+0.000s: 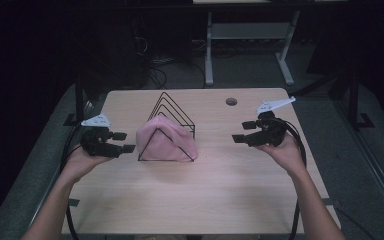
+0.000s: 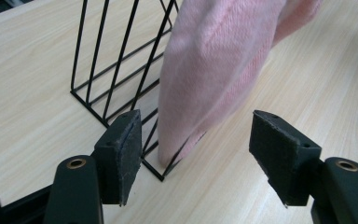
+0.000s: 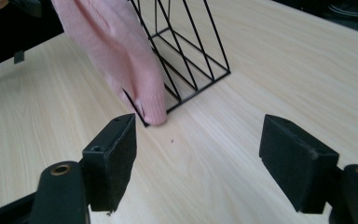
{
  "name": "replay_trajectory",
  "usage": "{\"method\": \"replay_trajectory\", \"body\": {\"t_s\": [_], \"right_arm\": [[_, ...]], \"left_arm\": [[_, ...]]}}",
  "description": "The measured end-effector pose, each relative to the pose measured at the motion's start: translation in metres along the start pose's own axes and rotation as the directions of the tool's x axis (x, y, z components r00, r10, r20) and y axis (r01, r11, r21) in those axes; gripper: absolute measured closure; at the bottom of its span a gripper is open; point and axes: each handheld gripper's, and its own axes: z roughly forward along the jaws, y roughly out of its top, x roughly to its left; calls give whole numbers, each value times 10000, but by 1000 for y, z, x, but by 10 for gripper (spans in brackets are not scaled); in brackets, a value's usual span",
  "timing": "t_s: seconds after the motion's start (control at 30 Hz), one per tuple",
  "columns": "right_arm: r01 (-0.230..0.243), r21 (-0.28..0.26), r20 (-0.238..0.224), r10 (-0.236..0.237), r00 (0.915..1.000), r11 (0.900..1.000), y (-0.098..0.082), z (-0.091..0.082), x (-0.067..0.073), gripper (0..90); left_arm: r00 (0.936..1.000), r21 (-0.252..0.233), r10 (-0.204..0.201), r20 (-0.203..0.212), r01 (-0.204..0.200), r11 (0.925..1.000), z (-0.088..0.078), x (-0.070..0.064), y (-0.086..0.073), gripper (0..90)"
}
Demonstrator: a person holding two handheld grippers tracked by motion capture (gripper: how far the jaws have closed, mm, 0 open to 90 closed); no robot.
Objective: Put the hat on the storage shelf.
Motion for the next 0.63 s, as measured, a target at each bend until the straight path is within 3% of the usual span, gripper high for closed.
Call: {"method": "replay_trajectory", "body": {"t_s": [0.2, 0.37, 0.43, 0.47, 0.63], "right_arm": [[-358, 78, 195, 357, 9992, 9993, -20, -11, -3, 266], [-703, 109, 446, 698, 9966, 9975, -49, -25, -7, 263], [-812, 122, 511, 805, 9954, 9966, -54, -27, -6, 261], [-901, 94, 595, 894, 9942, 9959, -64, -32, -6, 260], [-1019, 305, 815, 991, 9917, 9943, -85, -40, 0, 254]], "left_arm": [[9997, 19, -154, -189, 154, 9999, -3, -3, -9, 324], [9990, -68, -329, -291, 327, 9994, -6, -3, -19, 316], [9984, -278, -493, -287, 485, 9984, -7, -5, -24, 315], [9960, -665, -874, -171, 861, 9941, -8, -8, -32, 311], [9936, -910, -1117, -171, 1097, 9898, -6, -14, -48, 311]]}}
